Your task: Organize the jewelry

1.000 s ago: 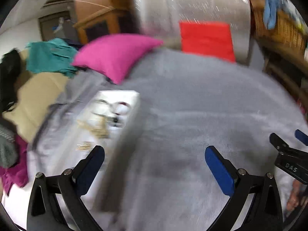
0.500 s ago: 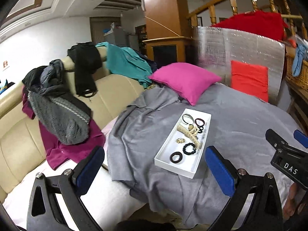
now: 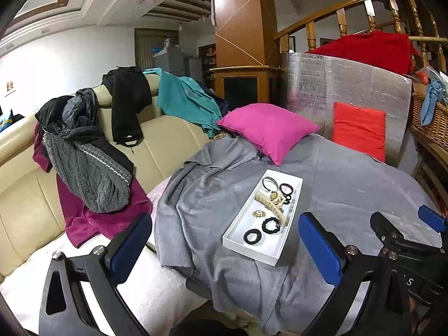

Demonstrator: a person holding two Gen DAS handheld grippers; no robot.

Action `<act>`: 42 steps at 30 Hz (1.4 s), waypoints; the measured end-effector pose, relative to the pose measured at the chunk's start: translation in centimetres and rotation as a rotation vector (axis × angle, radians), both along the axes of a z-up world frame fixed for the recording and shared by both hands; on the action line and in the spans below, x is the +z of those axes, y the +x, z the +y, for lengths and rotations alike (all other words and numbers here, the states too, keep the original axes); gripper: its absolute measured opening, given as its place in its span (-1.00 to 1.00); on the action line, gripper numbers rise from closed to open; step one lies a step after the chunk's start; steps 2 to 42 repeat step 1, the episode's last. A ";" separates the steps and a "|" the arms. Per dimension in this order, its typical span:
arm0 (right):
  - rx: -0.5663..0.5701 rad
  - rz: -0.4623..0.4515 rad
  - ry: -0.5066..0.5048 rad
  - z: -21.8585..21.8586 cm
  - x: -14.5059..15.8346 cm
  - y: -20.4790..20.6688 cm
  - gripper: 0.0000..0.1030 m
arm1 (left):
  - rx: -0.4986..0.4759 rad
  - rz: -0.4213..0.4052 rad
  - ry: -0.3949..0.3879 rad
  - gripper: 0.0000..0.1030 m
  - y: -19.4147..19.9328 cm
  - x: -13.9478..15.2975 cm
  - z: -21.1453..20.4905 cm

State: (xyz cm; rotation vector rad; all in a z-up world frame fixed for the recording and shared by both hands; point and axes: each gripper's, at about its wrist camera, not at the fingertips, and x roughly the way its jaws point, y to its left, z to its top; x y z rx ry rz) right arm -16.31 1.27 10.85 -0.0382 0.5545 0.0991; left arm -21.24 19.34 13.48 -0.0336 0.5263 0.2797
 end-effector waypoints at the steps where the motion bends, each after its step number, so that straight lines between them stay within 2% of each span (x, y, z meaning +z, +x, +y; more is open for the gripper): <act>1: 0.002 0.005 0.005 -0.1 -0.1 0.3 1.00 | 0.003 0.007 0.004 1.00 0.3 -0.2 -0.1; 42: 0.002 0.005 0.005 -0.1 -0.1 0.3 1.00 | 0.003 0.007 0.004 1.00 0.3 -0.2 -0.1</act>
